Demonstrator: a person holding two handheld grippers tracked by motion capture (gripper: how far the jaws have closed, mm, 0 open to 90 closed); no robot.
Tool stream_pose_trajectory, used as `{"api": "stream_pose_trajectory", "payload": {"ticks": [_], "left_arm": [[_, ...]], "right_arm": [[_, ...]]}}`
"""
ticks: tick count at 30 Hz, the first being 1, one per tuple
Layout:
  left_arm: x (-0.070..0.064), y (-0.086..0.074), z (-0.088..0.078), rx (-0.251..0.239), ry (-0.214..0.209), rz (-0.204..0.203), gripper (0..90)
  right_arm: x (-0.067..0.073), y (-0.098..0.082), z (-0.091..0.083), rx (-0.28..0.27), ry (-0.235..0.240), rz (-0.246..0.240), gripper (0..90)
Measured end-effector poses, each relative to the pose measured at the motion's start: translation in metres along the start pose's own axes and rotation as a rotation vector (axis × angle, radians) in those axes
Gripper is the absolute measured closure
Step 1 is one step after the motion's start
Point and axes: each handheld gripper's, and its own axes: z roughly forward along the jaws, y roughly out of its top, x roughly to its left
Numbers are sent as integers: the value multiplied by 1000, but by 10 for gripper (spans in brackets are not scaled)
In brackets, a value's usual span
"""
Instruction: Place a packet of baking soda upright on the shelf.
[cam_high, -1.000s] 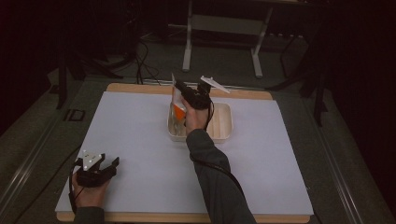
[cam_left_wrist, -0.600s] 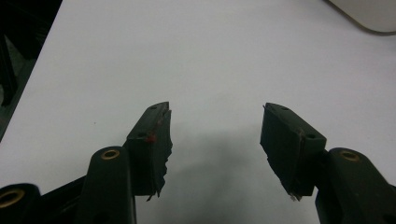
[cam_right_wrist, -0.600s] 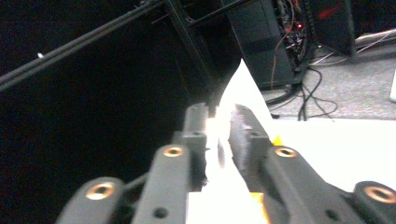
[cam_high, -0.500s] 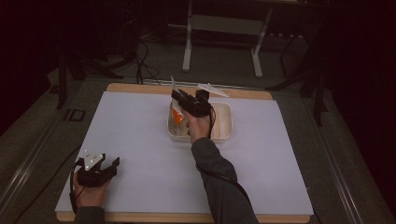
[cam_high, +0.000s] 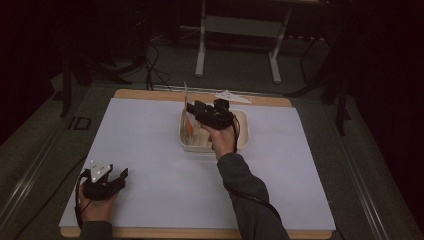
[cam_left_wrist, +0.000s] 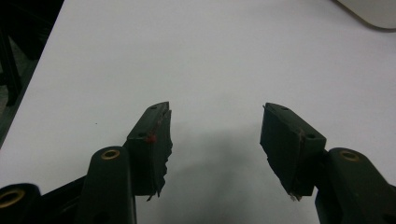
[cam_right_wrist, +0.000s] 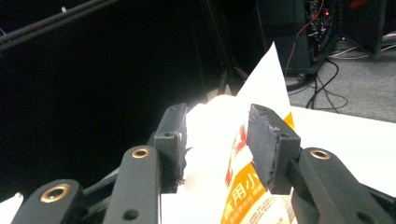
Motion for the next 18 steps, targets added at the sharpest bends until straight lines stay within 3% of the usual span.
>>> {"api": "stream_pose_trajectory", "payload": {"ticks": [11,18], "left_arm": [[1,0,0,-3,4,-4,429],[0,0,1,4,6,0,436]], "right_arm": [[10,10,-24,42,19,-82,572],[13,12,-42,101,28,-128,571]]}}
